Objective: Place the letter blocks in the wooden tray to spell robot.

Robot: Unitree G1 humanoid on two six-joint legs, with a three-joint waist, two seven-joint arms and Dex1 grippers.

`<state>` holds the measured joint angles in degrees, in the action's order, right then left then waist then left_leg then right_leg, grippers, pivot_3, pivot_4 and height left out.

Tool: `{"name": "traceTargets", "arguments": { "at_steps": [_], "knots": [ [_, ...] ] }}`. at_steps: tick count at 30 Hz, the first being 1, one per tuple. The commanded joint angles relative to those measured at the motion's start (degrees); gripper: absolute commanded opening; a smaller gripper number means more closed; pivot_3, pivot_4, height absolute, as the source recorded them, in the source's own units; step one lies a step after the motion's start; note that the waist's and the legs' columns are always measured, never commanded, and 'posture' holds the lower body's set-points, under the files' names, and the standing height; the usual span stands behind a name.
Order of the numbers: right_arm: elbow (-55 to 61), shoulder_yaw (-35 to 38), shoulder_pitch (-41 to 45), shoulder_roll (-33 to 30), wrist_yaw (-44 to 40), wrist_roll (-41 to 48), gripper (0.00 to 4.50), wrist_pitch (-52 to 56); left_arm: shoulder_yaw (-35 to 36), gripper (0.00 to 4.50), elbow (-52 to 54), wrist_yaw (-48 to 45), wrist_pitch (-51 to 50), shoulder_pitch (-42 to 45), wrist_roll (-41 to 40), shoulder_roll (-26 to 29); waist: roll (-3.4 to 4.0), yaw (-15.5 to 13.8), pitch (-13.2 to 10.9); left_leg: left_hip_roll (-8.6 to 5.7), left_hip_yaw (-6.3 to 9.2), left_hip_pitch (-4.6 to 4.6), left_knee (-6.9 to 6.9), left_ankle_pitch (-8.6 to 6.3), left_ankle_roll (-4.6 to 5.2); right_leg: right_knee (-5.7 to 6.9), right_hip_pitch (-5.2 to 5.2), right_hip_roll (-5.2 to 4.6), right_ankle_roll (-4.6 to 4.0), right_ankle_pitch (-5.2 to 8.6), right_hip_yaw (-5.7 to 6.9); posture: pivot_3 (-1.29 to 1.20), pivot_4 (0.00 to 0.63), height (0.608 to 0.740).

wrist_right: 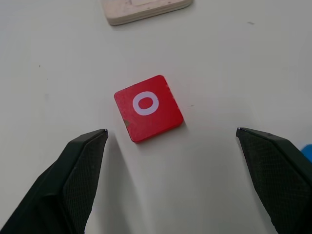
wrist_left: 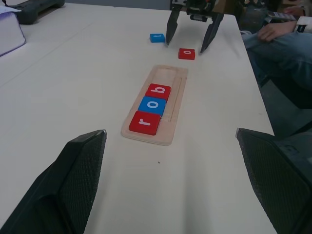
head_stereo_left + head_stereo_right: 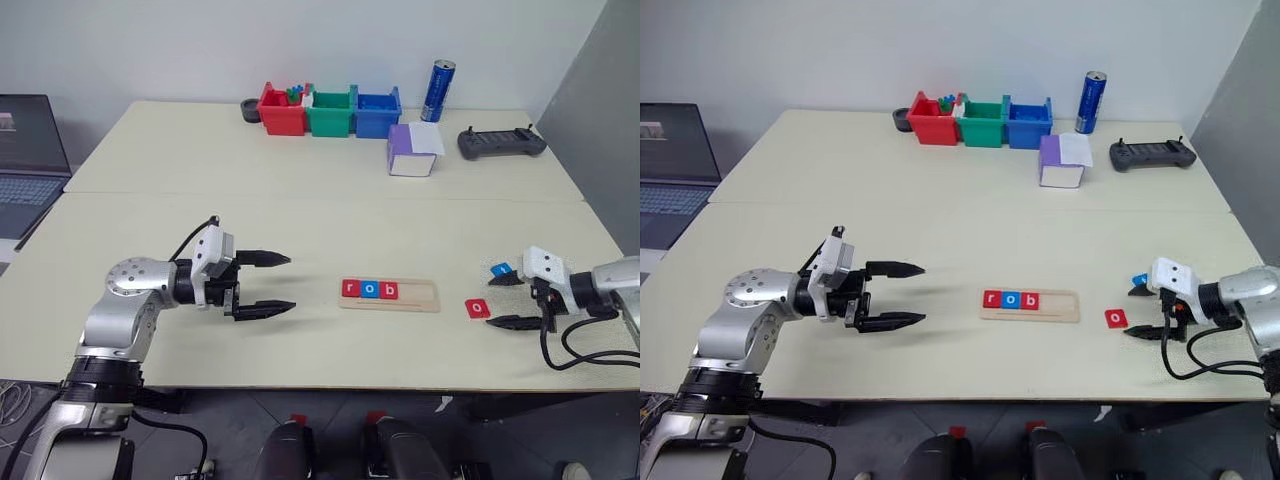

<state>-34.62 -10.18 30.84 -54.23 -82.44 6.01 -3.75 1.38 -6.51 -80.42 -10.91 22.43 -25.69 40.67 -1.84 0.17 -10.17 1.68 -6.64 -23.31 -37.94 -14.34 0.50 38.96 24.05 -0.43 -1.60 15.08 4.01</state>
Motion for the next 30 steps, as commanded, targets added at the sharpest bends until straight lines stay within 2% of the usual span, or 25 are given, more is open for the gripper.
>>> {"name": "traceTargets", "arguments": {
  "at_steps": [1,4,14,18,23,26,30],
  "knots": [
    [-4.0,-0.7,2.9,1.1,-2.4,-2.0,4.48,-4.0,1.5,4.50,2.3,0.5,0.0,-0.2,-0.8,1.1,0.00,0.0,0.0,0.00,-0.01,0.01,-0.02,0.00,0.00,0.01,0.00,-0.01,0.00,0.00,-0.01,0.00,0.150,0.740],
    [-5.8,-0.9,3.9,2.3,-2.9,-2.8,4.48,-5.3,1.6,4.50,2.6,0.7,-0.3,-0.2,-0.9,1.4,0.00,0.0,0.0,0.00,-0.02,0.06,-0.04,0.00,0.00,0.04,-0.03,-0.03,0.00,0.00,-0.01,0.00,0.150,0.740],
    [-4.1,0.6,4.3,4.7,-3.1,-1.7,1.43,-4.2,1.6,4.50,3.0,1.1,-0.9,-0.3,-1.1,1.8,0.01,0.1,0.0,0.02,-0.02,0.39,-0.02,0.00,0.00,0.07,-0.35,-0.03,-0.04,0.02,-0.01,0.00,0.150,0.740],
    [1.1,1.4,2.4,3.6,-3.8,-0.7,1.45,-1.7,1.2,4.50,2.7,1.1,-0.9,0.1,-0.9,1.5,0.01,0.0,0.0,0.03,-0.02,0.39,-0.02,0.01,-0.01,0.08,-0.34,-0.03,-0.05,0.02,-0.01,0.00,0.150,0.740],
    [18.7,4.0,0.0,0.4,-3.0,3.9,1.45,10.2,1.2,4.50,2.6,1.0,-0.9,0.4,-0.9,1.5,0.08,0.0,0.0,0.01,-0.02,0.36,-0.02,0.00,0.00,0.07,-0.32,-0.07,-0.06,0.02,-0.01,0.00,0.150,0.740],
    [27.9,3.4,2.0,2.8,0.9,5.2,1.45,18.7,1.2,4.50,2.8,1.3,-1.1,0.2,-0.9,1.4,0.10,0.2,0.0,0.04,-0.01,0.39,-0.02,0.00,0.00,0.09,-0.31,-0.07,-0.06,0.02,0.00,0.00,0.150,0.740],
    [26.3,-1.4,4.4,6.5,5.2,-0.2,1.45,19.2,0.7,4.50,3.5,1.6,-0.9,-0.1,-0.6,1.1,0.07,0.0,0.0,0.07,0.03,0.39,0.00,-0.01,0.01,0.10,-0.32,-0.06,-0.06,0.03,0.08,0.00,0.150,0.740]
  ]
}}
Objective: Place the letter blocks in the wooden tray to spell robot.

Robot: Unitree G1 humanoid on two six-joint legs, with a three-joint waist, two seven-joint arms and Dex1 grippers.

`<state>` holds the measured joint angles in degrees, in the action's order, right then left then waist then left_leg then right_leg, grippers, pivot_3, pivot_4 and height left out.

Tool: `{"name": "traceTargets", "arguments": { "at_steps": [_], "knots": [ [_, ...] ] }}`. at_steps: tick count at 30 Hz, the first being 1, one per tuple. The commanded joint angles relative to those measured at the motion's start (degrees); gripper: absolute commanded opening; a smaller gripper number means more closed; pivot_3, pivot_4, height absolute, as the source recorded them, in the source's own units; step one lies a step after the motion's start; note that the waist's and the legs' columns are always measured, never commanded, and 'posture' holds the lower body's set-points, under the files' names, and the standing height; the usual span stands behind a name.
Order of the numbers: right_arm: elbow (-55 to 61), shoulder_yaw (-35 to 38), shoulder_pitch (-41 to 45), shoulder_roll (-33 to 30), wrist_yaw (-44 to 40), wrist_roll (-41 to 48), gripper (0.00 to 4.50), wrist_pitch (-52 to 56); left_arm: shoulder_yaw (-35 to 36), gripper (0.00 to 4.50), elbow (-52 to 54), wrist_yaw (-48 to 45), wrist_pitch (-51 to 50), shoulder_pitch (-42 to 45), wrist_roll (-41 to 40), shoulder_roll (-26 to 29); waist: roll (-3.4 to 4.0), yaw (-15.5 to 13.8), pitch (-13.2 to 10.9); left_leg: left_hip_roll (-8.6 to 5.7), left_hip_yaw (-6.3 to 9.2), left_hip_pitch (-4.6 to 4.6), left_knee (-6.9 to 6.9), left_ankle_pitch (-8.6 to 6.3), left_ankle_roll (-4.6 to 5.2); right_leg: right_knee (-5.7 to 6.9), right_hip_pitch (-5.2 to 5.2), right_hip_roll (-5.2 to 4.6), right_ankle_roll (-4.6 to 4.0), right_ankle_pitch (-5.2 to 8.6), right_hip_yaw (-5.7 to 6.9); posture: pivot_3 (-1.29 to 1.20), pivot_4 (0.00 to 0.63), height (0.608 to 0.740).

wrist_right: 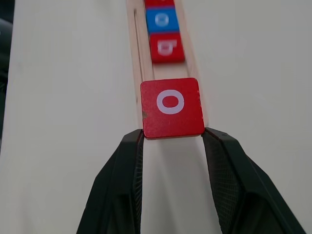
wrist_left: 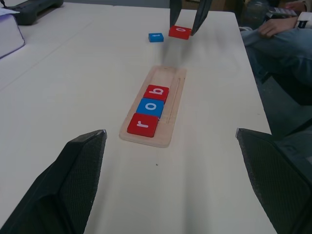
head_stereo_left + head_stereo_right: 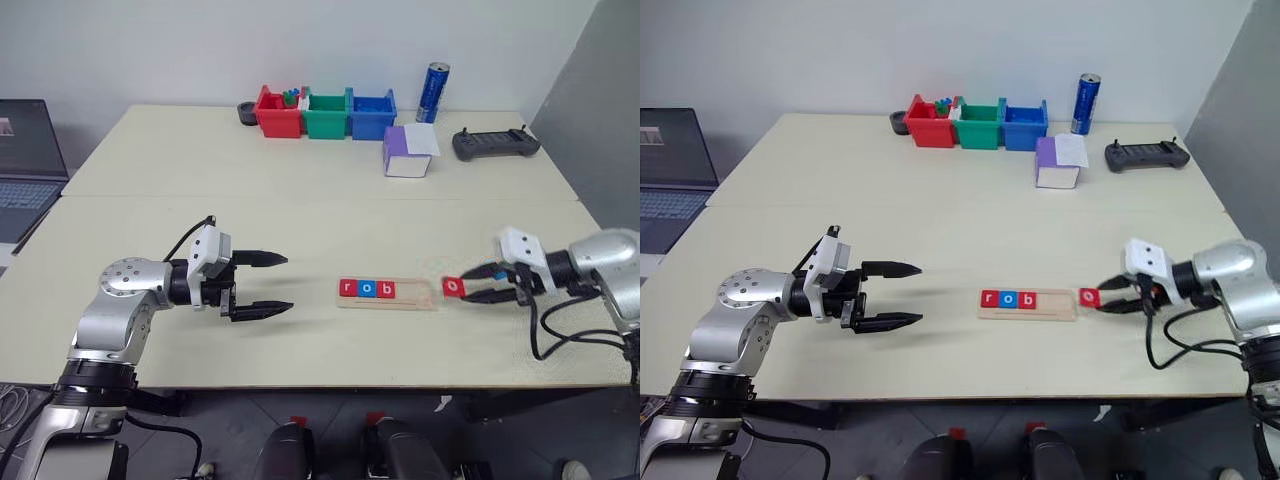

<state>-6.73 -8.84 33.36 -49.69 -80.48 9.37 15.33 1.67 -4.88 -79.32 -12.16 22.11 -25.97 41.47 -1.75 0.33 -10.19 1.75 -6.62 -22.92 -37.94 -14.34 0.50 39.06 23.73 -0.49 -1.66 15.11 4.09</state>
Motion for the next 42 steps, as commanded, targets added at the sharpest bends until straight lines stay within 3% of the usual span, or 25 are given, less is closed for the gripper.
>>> {"name": "traceTargets", "arguments": {
  "at_steps": [1,6,42],
  "knots": [
    [-3.1,-3.9,2.6,3.0,4.0,-5.1,1.45,-0.8,0.4,4.50,2.0,0.8,0.3,0.4,-0.3,0.1,-0.02,-0.2,0.0,-0.01,0.00,0.00,-0.01,0.00,0.00,-0.01,-0.01,0.00,0.00,0.00,0.00,0.00,0.150,0.740],
    [-8.4,-6.6,6.3,5.7,4.0,-7.6,1.45,-3.1,0.5,4.50,2.5,1.0,0.3,0.1,-0.5,0.1,-0.01,-0.3,0.0,-0.13,-0.04,-0.12,-0.03,0.01,-0.01,-0.05,0.06,-0.08,-0.01,0.00,-0.06,0.00,0.150,0.740],
    [-9.6,-10.7,8.5,9.7,2.7,-11.9,1.45,-2.2,1.0,4.50,2.7,2.3,1.5,-1.7,-0.3,0.3,-0.01,-0.2,0.0,-0.10,-0.04,-0.10,-0.02,0.01,-0.01,-0.01,0.07,-0.07,-0.02,0.00,-0.04,0.00,0.150,0.740]
  ]
}}
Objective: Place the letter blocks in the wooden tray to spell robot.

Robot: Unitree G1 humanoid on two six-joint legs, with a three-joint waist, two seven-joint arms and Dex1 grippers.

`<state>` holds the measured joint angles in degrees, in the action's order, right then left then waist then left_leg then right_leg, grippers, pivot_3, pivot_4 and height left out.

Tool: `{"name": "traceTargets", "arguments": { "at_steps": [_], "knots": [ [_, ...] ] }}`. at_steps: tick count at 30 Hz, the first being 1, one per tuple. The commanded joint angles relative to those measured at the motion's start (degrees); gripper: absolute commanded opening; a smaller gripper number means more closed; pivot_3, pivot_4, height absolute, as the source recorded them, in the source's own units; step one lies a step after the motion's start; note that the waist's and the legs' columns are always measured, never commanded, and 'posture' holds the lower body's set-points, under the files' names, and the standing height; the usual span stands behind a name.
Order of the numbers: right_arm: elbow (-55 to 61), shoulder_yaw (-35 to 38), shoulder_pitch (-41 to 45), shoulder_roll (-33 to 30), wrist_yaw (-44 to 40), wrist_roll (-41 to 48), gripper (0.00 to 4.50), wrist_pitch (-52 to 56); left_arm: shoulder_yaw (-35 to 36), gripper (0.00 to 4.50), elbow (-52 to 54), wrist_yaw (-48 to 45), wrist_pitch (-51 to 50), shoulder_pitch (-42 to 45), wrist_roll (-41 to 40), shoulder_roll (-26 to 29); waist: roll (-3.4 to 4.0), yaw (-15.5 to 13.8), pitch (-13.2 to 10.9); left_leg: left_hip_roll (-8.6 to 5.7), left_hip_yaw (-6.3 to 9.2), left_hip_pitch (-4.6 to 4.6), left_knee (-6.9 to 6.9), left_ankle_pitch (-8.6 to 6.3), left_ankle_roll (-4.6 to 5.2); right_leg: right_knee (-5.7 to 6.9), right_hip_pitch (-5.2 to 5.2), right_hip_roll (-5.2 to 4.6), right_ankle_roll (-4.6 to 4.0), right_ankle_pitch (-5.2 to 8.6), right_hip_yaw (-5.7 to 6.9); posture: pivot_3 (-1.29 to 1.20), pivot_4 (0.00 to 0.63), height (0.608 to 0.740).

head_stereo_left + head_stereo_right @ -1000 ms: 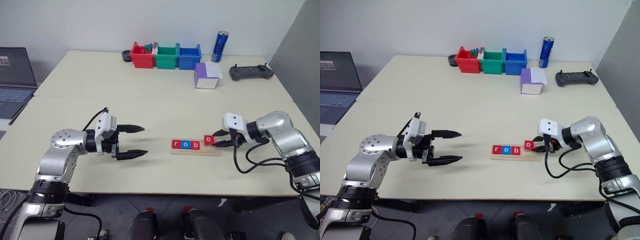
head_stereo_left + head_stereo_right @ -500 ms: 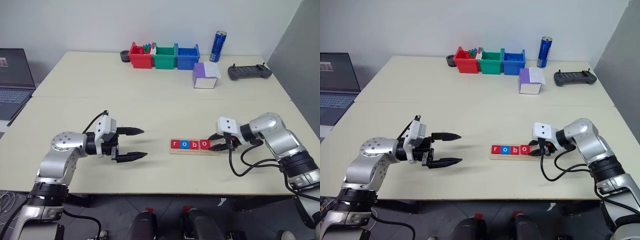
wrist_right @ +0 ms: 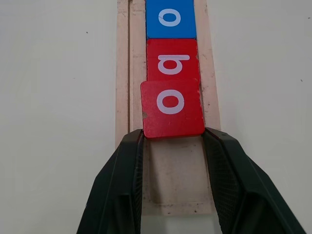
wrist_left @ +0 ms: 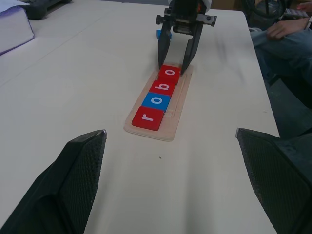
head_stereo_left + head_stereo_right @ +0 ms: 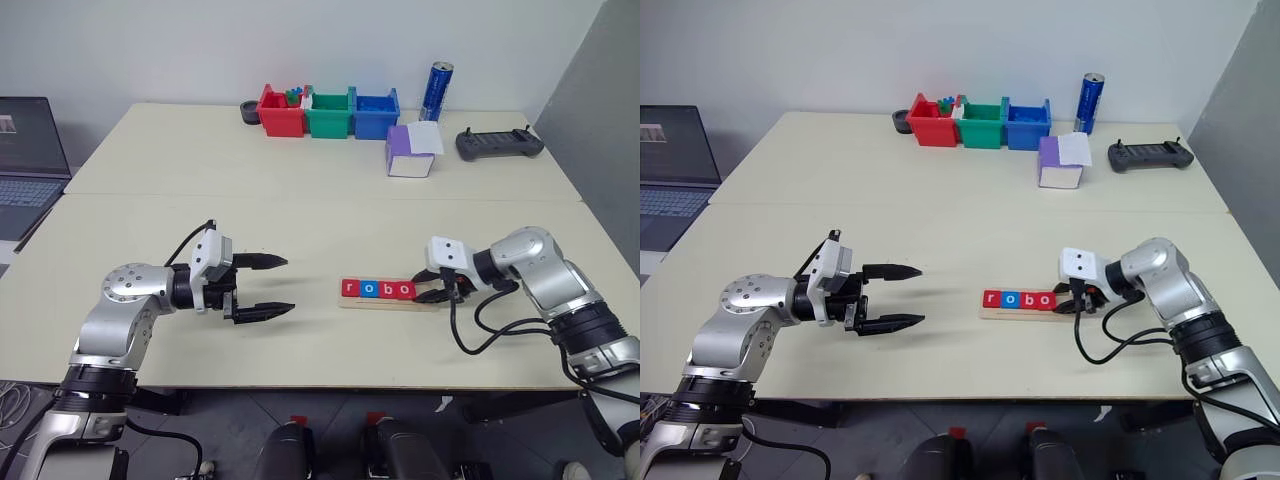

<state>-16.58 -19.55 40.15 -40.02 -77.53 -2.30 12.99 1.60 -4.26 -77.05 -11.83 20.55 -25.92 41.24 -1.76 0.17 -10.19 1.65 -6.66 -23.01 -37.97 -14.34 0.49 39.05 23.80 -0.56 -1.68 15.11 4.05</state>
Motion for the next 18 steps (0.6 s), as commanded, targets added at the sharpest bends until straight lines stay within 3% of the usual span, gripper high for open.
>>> {"name": "traceTargets", "arguments": {
  "at_steps": [1,18],
  "knots": [
    [0.3,0.0,1.8,0.1,-0.3,-0.3,1.45,0.2,1.1,4.50,2.1,0.1,1.2,-0.2,-0.3,0.5,0.00,0.0,0.0,0.00,0.00,0.00,0.00,0.00,0.00,0.00,0.00,0.00,0.00,0.00,0.00,0.00,0.150,0.740],
    [-1.0,-0.1,2.8,0.4,-0.7,-1.1,1.45,0.9,1.1,4.50,1.6,0.1,1.7,-0.1,-0.2,0.7,0.00,0.0,0.0,0.00,0.00,0.00,0.00,0.00,0.00,0.00,0.00,0.00,-0.01,0.00,0.00,0.00,0.150,0.740]
  ]
}}
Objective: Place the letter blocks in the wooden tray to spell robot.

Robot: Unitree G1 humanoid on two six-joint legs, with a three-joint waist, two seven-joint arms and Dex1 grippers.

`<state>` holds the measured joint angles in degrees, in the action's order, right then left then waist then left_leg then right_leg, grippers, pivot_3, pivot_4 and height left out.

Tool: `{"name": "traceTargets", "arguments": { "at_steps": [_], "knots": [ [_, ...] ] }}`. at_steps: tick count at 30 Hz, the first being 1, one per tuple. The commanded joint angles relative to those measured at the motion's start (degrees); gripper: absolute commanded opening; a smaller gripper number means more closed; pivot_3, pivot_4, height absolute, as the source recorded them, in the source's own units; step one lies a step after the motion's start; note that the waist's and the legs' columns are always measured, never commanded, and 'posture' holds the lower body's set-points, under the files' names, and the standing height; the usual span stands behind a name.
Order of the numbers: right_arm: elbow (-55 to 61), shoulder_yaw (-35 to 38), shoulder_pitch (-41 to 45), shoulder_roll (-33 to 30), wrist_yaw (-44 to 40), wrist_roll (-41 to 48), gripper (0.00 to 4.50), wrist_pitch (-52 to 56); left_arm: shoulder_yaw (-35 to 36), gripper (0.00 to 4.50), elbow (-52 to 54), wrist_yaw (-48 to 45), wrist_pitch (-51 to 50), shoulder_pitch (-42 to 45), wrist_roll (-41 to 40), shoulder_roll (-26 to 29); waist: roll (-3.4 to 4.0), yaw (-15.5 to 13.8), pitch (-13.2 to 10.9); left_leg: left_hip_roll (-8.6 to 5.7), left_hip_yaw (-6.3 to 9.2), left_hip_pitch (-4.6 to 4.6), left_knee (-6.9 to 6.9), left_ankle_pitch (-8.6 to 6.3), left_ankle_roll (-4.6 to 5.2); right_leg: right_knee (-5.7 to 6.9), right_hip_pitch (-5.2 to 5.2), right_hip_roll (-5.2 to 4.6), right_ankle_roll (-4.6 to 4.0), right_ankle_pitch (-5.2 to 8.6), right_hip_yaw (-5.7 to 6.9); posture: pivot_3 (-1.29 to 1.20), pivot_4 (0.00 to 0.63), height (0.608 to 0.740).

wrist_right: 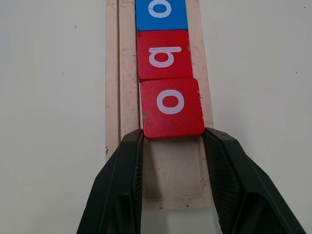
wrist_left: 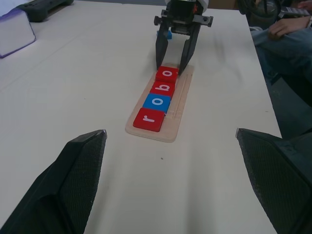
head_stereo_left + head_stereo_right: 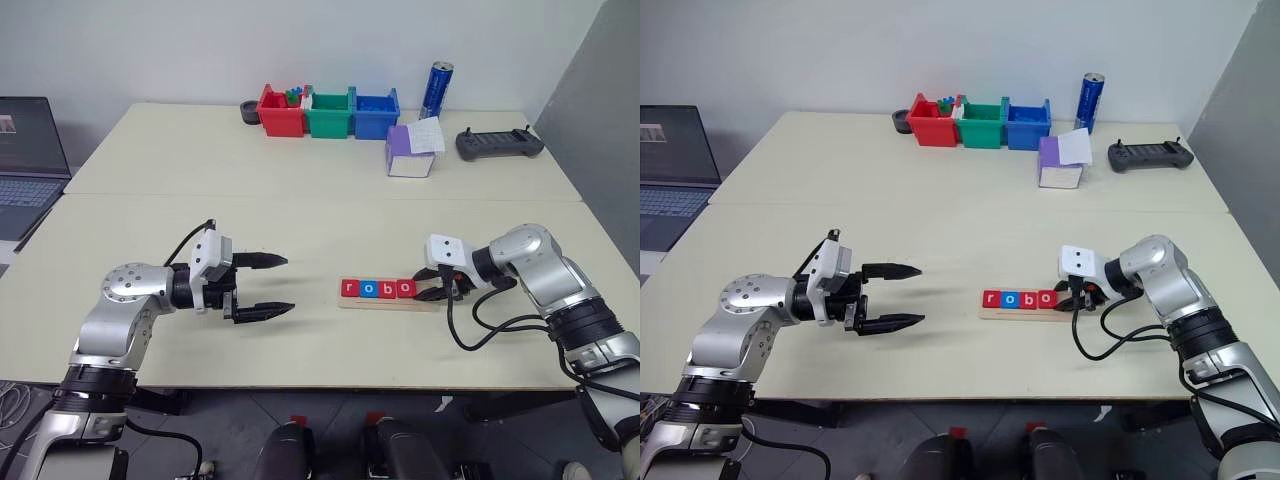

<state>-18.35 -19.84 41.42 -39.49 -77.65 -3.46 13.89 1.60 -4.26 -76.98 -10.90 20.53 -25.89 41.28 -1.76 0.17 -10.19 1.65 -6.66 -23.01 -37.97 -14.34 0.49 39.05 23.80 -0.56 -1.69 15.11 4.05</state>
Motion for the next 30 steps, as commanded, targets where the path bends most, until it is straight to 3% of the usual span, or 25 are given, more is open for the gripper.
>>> {"name": "traceTargets", "arguments": {
  "at_steps": [1,11,20,25,30],
  "knots": [
    [0.8,0.1,1.5,-0.1,-0.6,0.1,1.45,0.1,1.1,4.50,1.6,0.0,0.8,-0.1,-0.3,0.7,0.00,0.0,0.0,0.00,0.00,0.00,0.00,0.00,0.00,0.00,0.00,0.00,0.00,0.00,0.00,0.00,0.150,0.740],
    [1.5,-0.4,1.6,-0.1,-1.6,0.3,1.45,0.2,1.2,4.50,1.8,0.2,0.7,-0.3,-0.3,0.8,0.00,0.0,0.0,0.00,0.00,0.00,0.00,0.00,0.00,0.00,0.00,0.00,0.00,0.00,0.00,0.00,0.150,0.740],
    [2.9,0.7,1.8,-0.6,-2.3,1.0,4.47,1.0,1.1,4.50,1.8,0.2,0.7,-0.4,-0.3,0.7,0.00,0.0,0.0,0.00,0.00,0.00,0.00,0.00,0.00,0.00,0.00,0.00,0.00,0.00,0.00,0.00,0.150,0.740],
    [5.2,3.5,2.6,-1.5,-2.9,3.8,4.47,4.4,1.0,4.50,1.5,0.2,0.8,-0.1,-0.2,0.7,0.00,0.0,0.0,0.00,0.00,0.00,0.00,0.00,0.00,0.00,0.00,0.00,0.00,0.00,0.00,0.00,0.150,0.740],
    [12.9,8.4,-1.8,-3.0,-1.0,9.0,4.47,12.0,1.3,4.50,1.9,0.3,0.7,-0.5,-0.3,0.9,0.00,0.0,0.0,0.00,0.01,0.00,0.00,0.00,0.00,0.00,-0.01,0.00,0.00,0.00,0.01,0.00,0.150,0.740]
  ]
}}
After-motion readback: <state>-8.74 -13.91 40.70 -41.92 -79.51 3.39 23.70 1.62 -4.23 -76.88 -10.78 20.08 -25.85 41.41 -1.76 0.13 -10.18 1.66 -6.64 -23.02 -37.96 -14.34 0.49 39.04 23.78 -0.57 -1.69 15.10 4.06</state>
